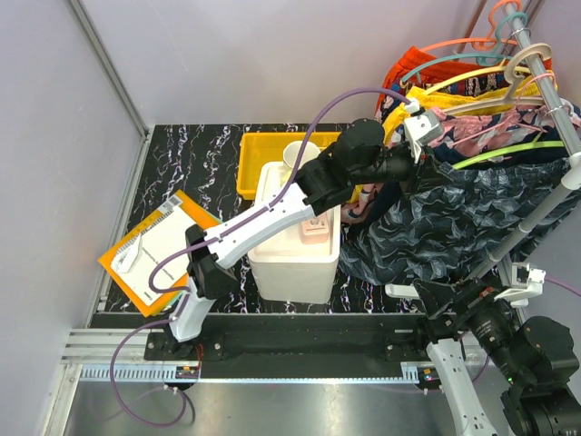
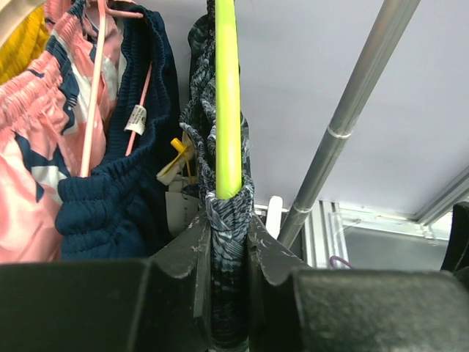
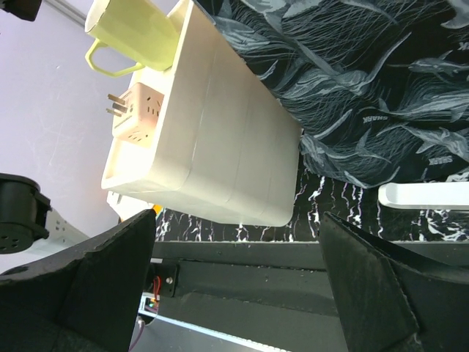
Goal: Remove the shorts from the hanger
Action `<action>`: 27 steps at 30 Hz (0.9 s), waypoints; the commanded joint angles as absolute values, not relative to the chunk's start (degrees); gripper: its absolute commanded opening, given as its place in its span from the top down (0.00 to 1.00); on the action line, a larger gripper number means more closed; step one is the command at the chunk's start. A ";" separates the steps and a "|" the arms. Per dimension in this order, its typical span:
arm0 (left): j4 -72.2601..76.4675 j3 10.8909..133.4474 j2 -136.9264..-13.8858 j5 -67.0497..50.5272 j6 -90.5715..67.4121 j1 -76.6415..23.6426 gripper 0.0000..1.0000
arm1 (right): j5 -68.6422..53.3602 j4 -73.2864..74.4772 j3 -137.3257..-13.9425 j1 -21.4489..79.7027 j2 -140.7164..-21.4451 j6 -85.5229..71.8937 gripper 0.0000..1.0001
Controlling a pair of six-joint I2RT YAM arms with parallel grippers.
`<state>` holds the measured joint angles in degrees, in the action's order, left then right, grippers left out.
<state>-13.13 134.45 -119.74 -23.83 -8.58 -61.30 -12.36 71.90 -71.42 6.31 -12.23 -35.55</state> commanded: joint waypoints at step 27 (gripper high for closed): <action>-7.73 144.23 -112.06 -21.45 -24.70 -61.17 1.00 | -9.05 70.31 -73.65 6.07 -15.03 -31.99 0.00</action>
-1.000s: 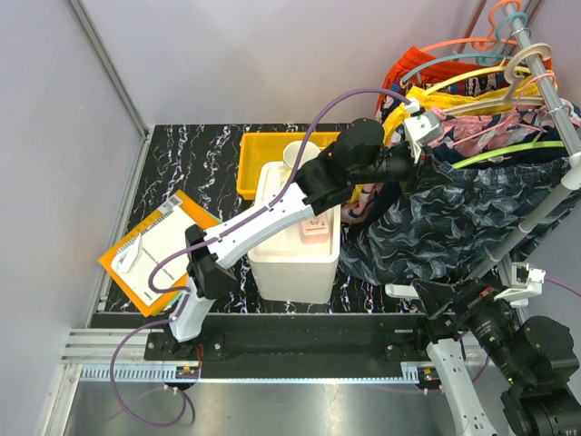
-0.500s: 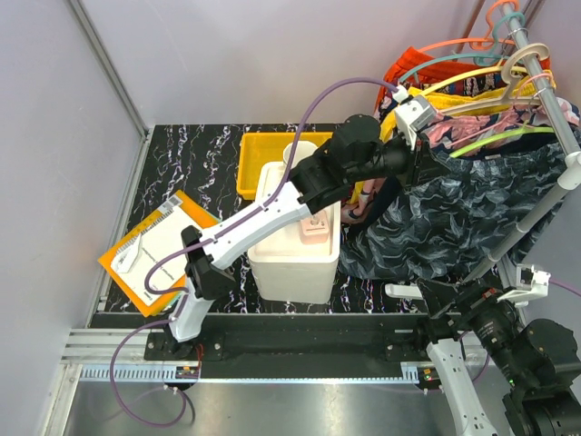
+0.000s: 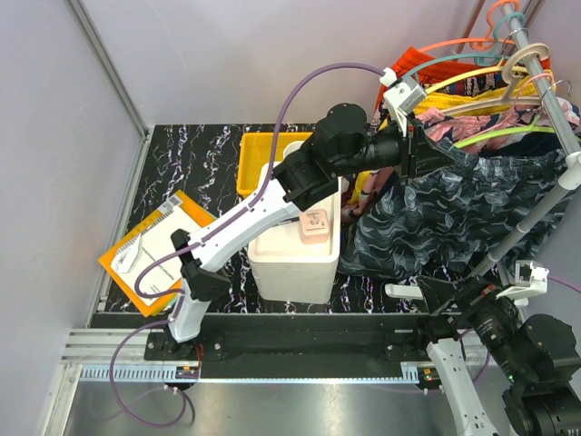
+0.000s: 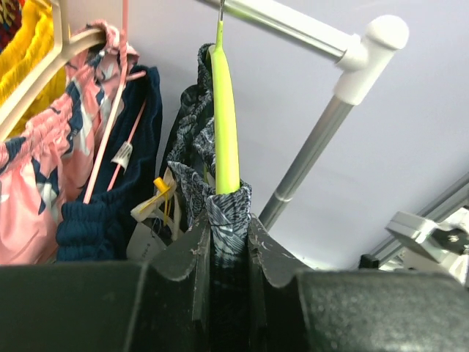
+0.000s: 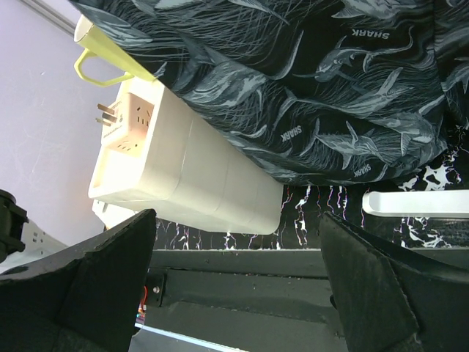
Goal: Remove the shorts from the hanger
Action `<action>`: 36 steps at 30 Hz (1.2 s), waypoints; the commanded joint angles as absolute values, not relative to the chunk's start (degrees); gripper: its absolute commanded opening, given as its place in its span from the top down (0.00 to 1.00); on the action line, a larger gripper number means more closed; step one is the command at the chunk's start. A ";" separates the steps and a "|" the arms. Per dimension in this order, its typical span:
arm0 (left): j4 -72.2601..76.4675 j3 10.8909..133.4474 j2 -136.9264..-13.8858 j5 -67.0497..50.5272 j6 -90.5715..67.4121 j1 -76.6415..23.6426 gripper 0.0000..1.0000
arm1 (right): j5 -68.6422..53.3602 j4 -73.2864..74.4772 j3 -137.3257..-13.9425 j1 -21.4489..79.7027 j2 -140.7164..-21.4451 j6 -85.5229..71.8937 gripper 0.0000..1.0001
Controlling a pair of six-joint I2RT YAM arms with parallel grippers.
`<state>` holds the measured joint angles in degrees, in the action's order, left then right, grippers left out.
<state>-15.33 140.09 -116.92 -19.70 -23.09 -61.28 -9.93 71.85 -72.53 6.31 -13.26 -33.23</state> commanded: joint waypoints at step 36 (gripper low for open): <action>13.88 90.54 -82.10 -18.63 -20.13 -61.00 1.00 | -4.31 69.78 -96.66 6.07 -39.70 -24.26 0.00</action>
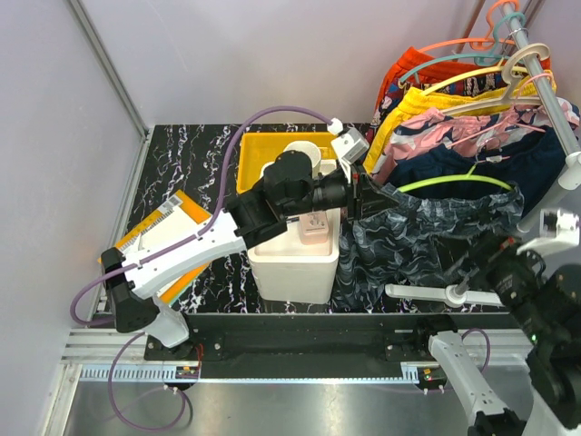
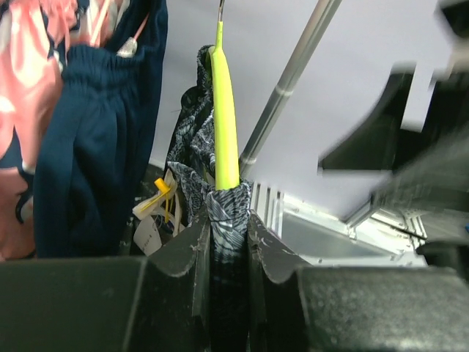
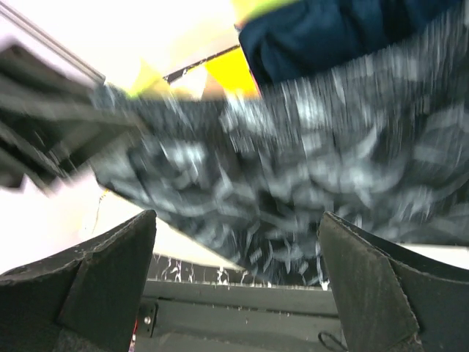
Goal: Remove the shorts from the hanger
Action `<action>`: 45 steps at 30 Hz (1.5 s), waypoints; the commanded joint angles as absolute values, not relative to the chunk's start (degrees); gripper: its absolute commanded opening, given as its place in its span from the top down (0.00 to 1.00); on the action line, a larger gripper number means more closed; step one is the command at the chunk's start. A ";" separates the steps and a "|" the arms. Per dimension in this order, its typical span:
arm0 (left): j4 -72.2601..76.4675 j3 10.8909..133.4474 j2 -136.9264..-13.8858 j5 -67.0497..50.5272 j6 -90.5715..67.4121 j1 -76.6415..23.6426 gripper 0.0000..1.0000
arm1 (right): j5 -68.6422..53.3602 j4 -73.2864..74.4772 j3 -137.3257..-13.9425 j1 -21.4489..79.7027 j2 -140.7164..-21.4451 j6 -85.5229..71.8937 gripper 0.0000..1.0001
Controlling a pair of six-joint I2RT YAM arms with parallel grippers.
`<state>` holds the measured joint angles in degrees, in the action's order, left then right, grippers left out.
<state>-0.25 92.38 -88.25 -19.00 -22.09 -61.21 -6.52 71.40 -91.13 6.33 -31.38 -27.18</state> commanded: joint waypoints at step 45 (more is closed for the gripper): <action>21.18 79.63 -74.00 -23.38 -27.42 -61.52 1.00 | -3.77 38.42 -90.72 6.07 -46.85 -13.27 0.58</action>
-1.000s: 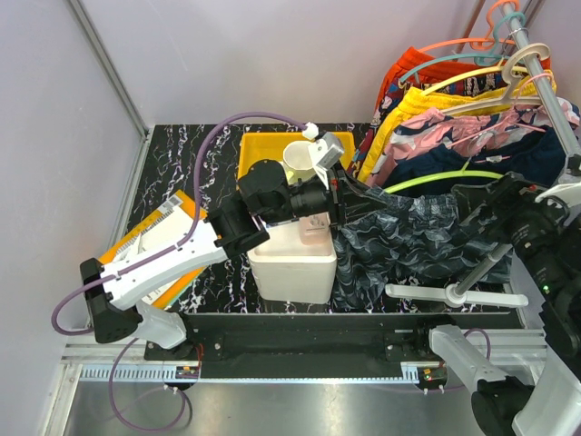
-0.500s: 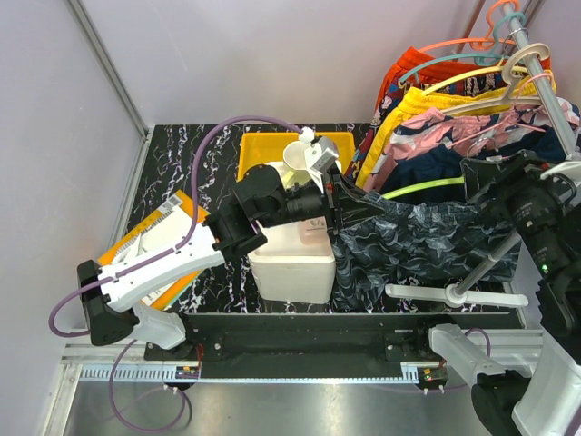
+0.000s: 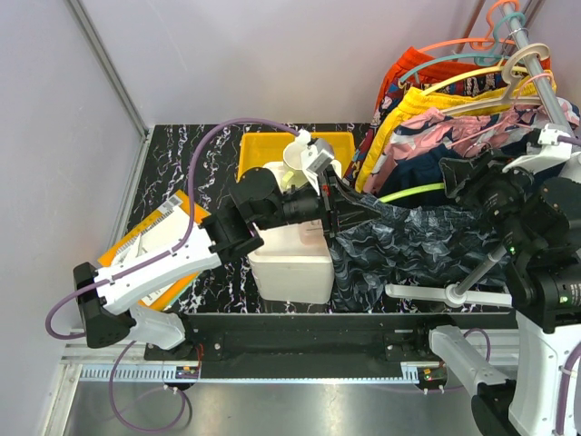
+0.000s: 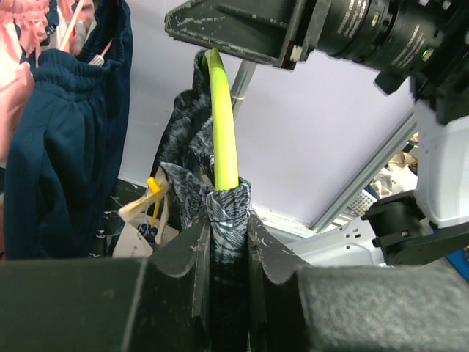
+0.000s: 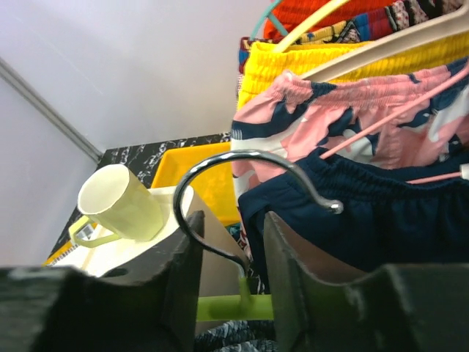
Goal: Remove the shorts from the hanger
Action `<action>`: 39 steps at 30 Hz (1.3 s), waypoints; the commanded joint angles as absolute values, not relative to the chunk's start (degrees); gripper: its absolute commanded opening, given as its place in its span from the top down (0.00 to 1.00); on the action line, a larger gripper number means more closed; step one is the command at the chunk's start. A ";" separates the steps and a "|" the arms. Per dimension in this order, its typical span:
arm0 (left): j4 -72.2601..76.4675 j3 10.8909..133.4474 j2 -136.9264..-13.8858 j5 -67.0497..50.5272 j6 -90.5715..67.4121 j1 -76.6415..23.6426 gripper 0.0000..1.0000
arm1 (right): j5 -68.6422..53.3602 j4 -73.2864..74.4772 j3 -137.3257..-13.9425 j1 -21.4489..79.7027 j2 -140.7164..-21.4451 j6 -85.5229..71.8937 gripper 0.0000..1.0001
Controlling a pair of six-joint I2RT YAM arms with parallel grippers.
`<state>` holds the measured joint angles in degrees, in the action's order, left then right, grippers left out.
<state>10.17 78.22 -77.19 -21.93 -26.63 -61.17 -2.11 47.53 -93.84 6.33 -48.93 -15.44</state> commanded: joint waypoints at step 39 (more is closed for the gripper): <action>-6.85 95.36 -78.22 -9.67 -26.89 -61.79 0.77 | -6.77 28.21 -82.71 6.15 -38.32 -7.65 1.00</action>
<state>-7.73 93.01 -78.54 -11.07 -26.61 -61.60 -6.96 33.47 -81.82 6.31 -39.11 -6.72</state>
